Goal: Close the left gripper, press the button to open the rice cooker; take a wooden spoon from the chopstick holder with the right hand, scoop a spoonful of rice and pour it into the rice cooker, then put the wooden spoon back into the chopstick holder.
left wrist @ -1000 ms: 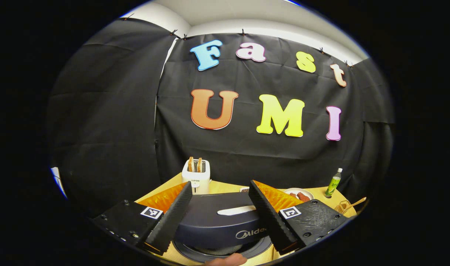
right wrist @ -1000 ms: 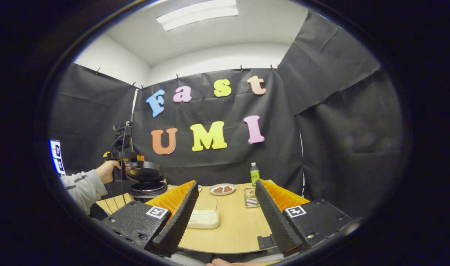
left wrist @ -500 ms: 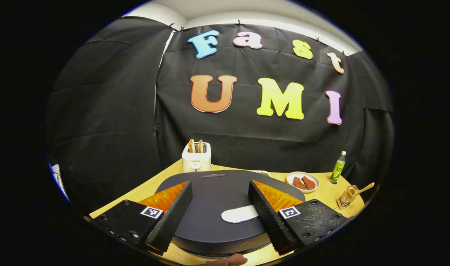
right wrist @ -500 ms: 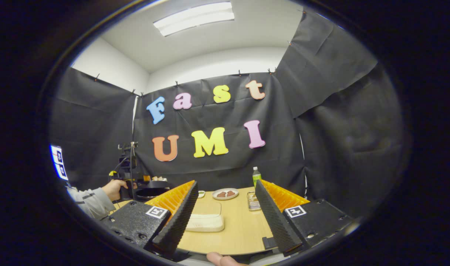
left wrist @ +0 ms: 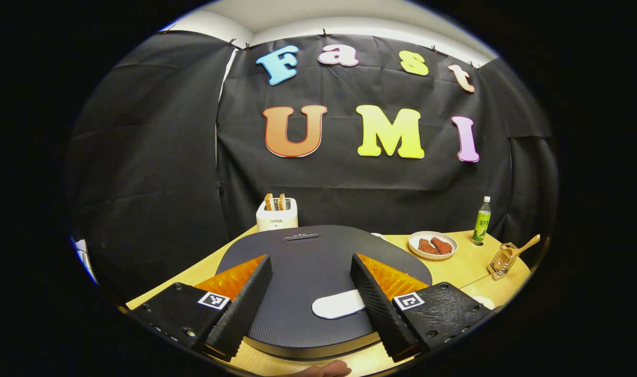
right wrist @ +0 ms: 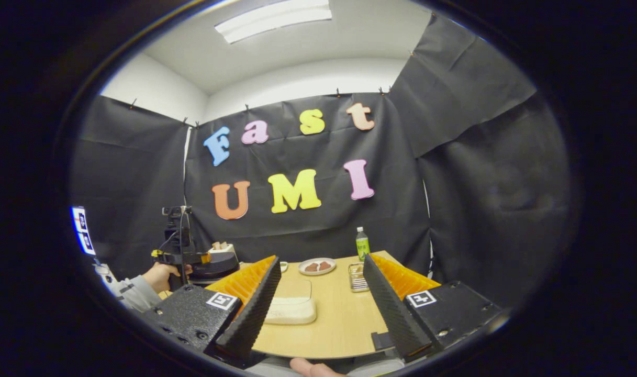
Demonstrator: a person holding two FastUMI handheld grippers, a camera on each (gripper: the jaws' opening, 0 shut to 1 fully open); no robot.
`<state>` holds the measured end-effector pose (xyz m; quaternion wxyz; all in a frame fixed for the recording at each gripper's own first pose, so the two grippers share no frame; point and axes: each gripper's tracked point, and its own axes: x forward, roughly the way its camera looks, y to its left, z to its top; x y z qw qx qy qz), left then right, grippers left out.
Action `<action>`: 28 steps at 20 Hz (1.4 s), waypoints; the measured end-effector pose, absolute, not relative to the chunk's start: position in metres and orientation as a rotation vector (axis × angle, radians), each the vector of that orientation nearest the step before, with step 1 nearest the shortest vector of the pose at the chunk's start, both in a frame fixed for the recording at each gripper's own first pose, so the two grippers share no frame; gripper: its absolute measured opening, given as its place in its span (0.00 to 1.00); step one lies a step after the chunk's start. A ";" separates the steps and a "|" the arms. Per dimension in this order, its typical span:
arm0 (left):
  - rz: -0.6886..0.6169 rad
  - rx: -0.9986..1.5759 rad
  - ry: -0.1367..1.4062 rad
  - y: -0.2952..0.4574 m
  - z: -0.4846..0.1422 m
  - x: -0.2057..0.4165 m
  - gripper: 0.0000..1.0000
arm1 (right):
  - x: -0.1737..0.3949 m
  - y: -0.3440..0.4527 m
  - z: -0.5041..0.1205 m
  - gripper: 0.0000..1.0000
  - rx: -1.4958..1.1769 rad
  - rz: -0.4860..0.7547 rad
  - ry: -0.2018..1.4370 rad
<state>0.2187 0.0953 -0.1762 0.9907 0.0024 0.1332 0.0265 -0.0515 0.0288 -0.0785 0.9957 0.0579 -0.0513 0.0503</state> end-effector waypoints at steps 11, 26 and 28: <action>0.068 -0.008 0.256 0.094 -0.181 0.216 1.00 | -0.041 0.048 -0.074 1.00 0.097 0.106 -0.110; 0.094 -0.007 0.122 0.093 -0.181 0.216 1.00 | -0.041 0.061 -0.063 1.00 0.047 0.097 -0.129; 0.095 0.019 0.152 0.089 -0.182 0.213 0.98 | -0.036 0.064 -0.058 0.97 0.031 0.093 -0.134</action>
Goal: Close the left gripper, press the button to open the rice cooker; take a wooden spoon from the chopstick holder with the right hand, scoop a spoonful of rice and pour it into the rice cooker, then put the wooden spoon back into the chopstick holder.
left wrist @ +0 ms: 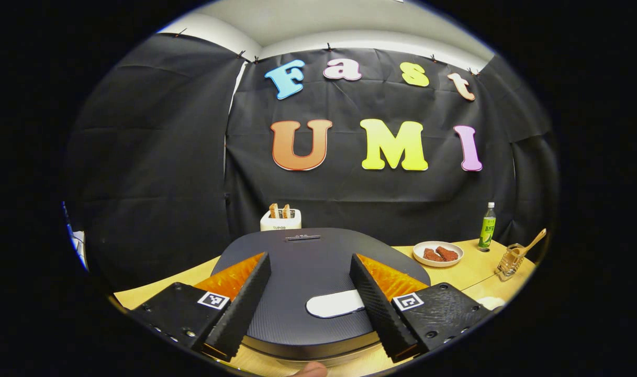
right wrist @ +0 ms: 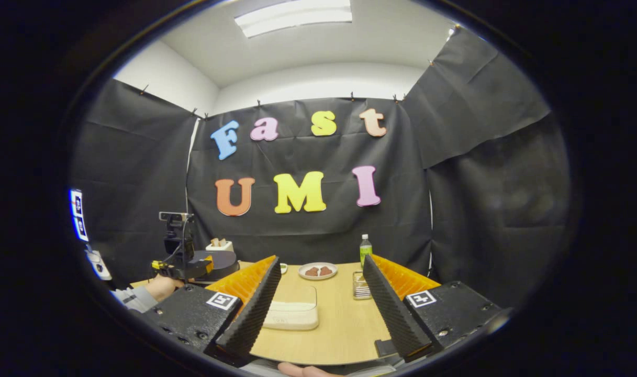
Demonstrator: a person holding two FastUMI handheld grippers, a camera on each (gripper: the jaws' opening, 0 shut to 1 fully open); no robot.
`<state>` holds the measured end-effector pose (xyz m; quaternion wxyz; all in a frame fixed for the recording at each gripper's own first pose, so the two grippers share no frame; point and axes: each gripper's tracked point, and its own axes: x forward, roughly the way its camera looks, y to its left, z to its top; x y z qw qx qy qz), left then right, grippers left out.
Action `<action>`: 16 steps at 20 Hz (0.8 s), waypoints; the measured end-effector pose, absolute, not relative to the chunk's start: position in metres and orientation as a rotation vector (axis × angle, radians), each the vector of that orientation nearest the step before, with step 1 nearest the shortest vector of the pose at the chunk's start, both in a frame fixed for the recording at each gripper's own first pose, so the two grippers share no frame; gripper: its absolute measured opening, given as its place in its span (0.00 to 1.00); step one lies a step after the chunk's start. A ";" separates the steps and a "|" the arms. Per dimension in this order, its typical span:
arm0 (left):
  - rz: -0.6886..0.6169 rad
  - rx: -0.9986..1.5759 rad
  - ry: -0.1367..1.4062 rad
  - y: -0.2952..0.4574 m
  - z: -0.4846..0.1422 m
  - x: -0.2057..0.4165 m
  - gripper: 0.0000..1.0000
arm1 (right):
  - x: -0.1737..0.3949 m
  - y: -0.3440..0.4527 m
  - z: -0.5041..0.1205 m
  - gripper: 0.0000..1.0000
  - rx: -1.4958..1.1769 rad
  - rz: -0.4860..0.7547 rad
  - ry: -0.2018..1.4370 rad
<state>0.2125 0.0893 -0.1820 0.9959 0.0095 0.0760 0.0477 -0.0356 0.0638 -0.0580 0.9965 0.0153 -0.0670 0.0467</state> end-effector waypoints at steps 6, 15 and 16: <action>0.077 -0.005 0.183 0.081 -0.146 0.176 0.96 | -0.010 0.068 -0.047 1.00 -0.005 0.066 -0.127; 0.065 -0.007 0.144 0.057 -0.094 0.102 0.94 | 0.022 0.058 -0.049 0.97 -0.002 0.019 -0.063; 0.052 0.030 0.128 0.051 -0.089 0.092 0.94 | 0.022 0.059 -0.054 0.97 0.002 0.024 -0.049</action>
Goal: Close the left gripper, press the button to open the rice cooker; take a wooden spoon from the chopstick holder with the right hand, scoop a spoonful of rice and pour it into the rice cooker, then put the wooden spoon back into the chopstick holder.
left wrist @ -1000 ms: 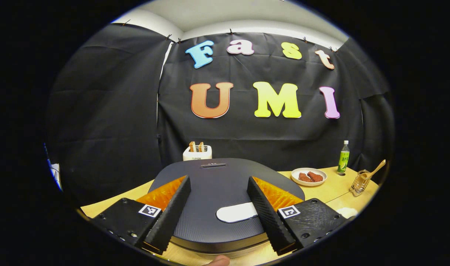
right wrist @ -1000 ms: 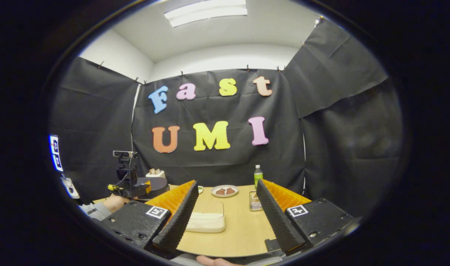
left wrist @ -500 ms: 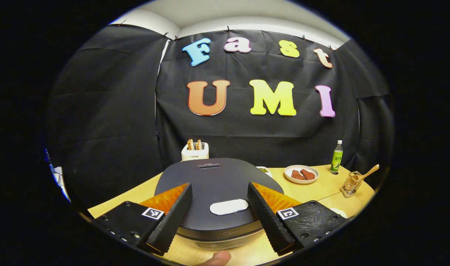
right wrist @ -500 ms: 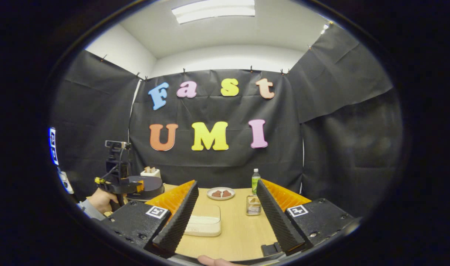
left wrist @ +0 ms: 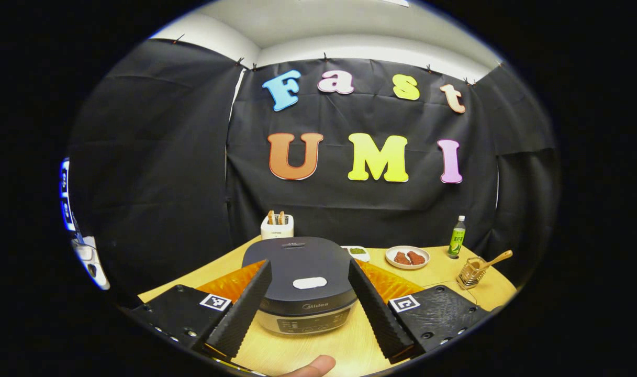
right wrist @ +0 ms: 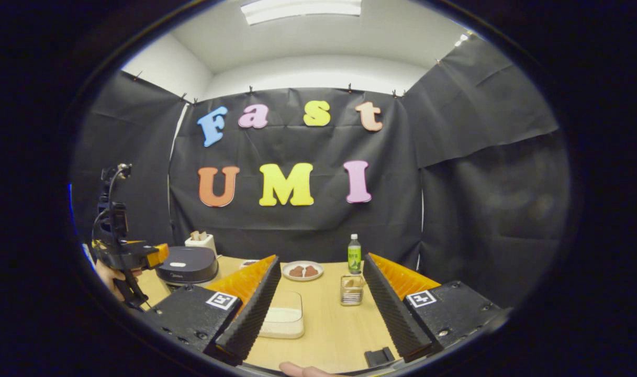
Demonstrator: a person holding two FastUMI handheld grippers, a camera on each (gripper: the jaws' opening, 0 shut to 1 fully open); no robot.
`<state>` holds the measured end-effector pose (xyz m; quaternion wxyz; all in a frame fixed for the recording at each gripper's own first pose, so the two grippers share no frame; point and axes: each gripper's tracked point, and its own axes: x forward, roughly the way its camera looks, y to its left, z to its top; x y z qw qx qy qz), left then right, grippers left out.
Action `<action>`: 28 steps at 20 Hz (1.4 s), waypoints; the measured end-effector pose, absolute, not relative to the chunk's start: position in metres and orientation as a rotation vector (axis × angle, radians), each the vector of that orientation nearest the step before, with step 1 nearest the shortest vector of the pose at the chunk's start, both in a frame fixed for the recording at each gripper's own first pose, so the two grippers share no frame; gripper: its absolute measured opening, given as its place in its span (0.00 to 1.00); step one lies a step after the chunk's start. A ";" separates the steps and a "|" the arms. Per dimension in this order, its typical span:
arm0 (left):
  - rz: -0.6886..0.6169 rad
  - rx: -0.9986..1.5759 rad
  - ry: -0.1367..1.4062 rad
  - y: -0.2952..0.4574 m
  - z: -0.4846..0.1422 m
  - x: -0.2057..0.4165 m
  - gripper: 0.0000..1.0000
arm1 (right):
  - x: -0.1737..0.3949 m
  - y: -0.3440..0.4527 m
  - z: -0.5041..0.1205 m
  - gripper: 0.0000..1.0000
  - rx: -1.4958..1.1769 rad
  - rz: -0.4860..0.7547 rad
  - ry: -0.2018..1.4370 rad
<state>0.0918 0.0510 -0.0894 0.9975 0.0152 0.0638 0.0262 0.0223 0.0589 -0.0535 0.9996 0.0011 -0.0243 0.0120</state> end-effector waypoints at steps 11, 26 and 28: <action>0.012 0.061 0.018 0.025 -0.038 -0.001 0.96 | 0.005 0.048 -0.053 0.98 -0.013 0.009 -0.045; -0.074 0.008 -0.011 0.004 -0.023 -0.037 0.96 | 0.001 0.067 -0.054 1.00 -0.032 0.035 -0.043; -0.063 0.007 0.001 0.006 -0.028 -0.036 0.96 | 0.000 0.067 -0.061 1.00 -0.030 0.036 -0.035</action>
